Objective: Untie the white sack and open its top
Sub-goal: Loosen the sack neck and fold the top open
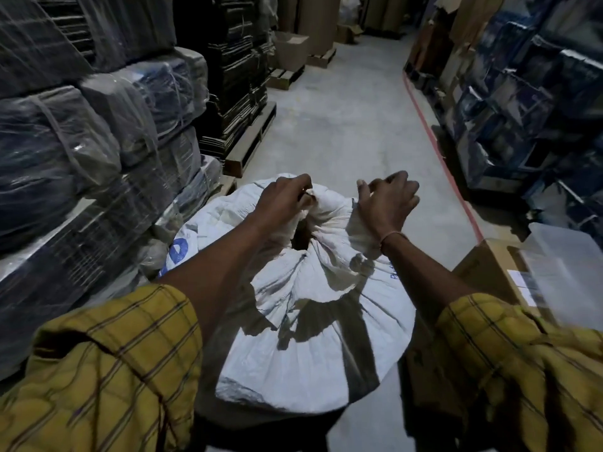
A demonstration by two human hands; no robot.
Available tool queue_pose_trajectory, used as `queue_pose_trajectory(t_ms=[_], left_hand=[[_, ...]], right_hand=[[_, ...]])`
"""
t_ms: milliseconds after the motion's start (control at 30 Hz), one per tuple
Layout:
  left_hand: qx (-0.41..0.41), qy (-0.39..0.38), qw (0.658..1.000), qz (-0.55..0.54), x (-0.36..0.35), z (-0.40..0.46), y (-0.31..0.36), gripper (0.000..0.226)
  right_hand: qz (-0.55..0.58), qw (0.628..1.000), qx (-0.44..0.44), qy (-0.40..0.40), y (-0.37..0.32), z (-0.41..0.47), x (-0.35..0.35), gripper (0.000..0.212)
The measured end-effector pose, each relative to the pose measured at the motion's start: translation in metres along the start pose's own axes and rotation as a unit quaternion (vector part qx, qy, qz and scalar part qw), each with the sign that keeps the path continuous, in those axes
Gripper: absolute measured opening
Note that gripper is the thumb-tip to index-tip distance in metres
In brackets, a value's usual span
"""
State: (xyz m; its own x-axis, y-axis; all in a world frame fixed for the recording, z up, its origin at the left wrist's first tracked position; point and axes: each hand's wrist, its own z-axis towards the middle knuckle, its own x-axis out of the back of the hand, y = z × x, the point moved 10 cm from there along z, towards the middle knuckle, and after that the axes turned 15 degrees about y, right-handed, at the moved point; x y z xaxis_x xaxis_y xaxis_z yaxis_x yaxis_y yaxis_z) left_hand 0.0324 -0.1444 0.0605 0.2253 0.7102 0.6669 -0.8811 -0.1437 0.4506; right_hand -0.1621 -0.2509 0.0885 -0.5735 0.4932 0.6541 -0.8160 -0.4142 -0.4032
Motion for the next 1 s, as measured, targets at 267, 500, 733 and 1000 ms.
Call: queue_pose_trajectory(t_ms=[267,500,733,1000], left_hand=[[0.031,-0.006,0.997,0.067,-0.004,0.026,0.002,0.024],[0.009,-0.002,0.998,0.068,-0.002,0.035,-0.001,0.028],[-0.048,0.05,0.964,0.258,0.006,0.031,-0.006,0.024],[0.031,-0.052,0.992,0.113,-0.044,0.002,-0.031,0.07]], right_hand=[[0.011,0.972,0.025,-0.233,-0.053,-0.067,-0.025,0.045],[-0.053,0.95,-0.089,-0.296,-0.013,-0.065,-0.082,0.126],[-0.056,0.977,0.024,-0.204,-0.027,-0.052,-0.096,0.033],[0.269,0.886,-0.195,-0.323,-0.01,-0.038,-0.125,0.02]])
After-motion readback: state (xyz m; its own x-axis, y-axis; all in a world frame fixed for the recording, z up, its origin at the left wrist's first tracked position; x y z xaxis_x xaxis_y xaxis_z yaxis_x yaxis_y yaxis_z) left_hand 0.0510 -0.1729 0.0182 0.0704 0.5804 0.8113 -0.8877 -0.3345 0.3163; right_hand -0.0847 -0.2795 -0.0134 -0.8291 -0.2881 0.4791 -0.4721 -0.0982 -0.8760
